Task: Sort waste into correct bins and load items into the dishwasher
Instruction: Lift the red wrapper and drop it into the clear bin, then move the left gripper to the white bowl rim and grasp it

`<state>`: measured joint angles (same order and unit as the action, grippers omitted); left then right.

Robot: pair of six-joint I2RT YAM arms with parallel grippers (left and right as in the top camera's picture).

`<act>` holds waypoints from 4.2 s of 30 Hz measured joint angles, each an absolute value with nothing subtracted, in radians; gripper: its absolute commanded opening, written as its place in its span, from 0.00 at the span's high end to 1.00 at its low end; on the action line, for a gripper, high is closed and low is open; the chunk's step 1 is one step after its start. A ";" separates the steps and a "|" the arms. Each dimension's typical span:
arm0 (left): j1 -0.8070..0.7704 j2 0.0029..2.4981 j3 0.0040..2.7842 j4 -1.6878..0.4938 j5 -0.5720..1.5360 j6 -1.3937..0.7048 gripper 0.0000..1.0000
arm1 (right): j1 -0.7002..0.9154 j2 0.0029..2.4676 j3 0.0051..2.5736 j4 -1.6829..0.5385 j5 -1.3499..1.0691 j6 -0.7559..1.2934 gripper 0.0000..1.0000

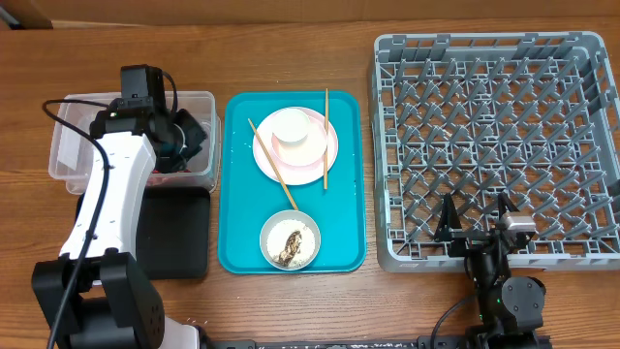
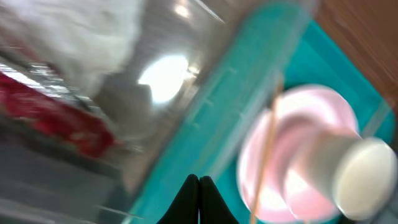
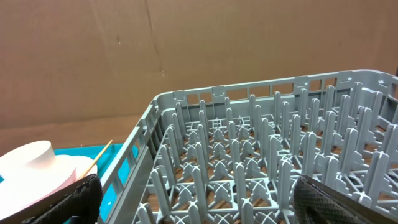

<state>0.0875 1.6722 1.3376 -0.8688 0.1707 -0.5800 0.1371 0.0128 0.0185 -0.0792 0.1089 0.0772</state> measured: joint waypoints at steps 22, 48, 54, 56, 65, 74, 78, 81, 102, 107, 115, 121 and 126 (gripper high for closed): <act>-0.308 1.589 1.354 -1.142 0.442 -0.457 0.96 | 0.137 0.013 0.019 -0.079 0.109 0.077 0.00; -0.878 1.697 1.354 -1.103 0.039 -0.777 0.96 | 0.138 0.013 0.019 -0.078 0.109 0.077 0.00; -0.878 1.773 1.354 -1.116 0.006 -0.780 0.96 | 0.137 0.013 0.019 -0.079 0.109 0.077 0.00; -0.878 1.796 1.354 -1.140 -0.006 -0.780 0.92 | 0.137 0.013 0.019 -0.080 0.108 0.078 0.00; -0.878 1.833 1.354 -1.183 -0.082 -0.784 0.79 | 0.138 0.013 0.019 -0.079 0.109 0.077 0.00; -0.881 1.833 1.354 -1.177 -0.132 -0.784 0.78 | 0.137 0.013 0.019 -0.079 0.109 0.077 0.00; -0.884 1.833 1.354 -1.174 -0.137 -0.784 0.78 | 0.137 0.013 0.019 -0.078 0.109 0.077 0.00; -0.884 1.833 1.353 -1.171 -0.143 -0.784 0.73 | 0.137 0.013 0.019 -0.078 0.109 0.077 0.00; -0.884 1.834 1.233 -1.058 -0.147 -0.784 0.80 | 0.137 0.013 0.019 -0.079 0.109 0.077 0.00; -0.884 1.834 1.226 -1.063 -0.168 -0.775 0.83 | 0.137 0.013 0.019 -0.079 0.109 0.078 0.00; -0.877 1.834 1.223 -1.140 -0.323 -0.754 0.61 | 0.138 0.013 0.019 -0.078 0.109 0.077 0.00; -0.868 1.834 1.223 -1.153 -0.382 -0.753 0.60 | 0.138 0.013 0.019 -0.079 0.109 0.078 0.00; -0.868 1.834 1.223 -1.164 -0.409 -0.753 0.60 | 0.137 0.013 0.019 -0.078 0.109 0.077 0.00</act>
